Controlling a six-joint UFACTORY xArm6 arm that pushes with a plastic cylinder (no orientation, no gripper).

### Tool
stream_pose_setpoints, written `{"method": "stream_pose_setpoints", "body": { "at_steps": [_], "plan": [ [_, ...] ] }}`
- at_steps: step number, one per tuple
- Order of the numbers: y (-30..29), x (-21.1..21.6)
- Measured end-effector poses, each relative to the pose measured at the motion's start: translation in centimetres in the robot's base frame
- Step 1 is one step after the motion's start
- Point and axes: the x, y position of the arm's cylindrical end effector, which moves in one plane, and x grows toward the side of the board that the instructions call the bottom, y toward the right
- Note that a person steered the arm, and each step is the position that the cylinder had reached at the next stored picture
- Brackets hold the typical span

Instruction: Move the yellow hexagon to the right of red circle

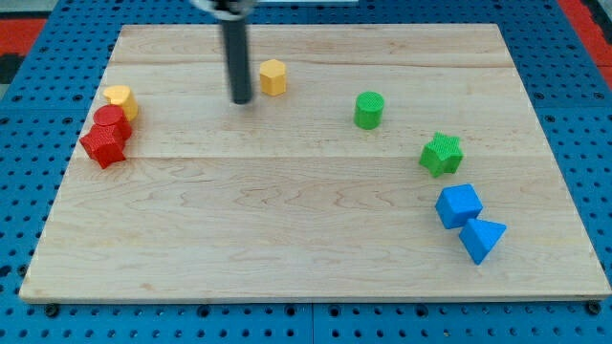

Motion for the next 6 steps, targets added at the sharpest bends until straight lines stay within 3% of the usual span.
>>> {"method": "stream_pose_setpoints", "body": {
  "at_steps": [2, 4, 6],
  "plan": [
    [9.0, -0.1],
    [5.7, -6.2],
    [-4.0, -1.2]
  ]
}}
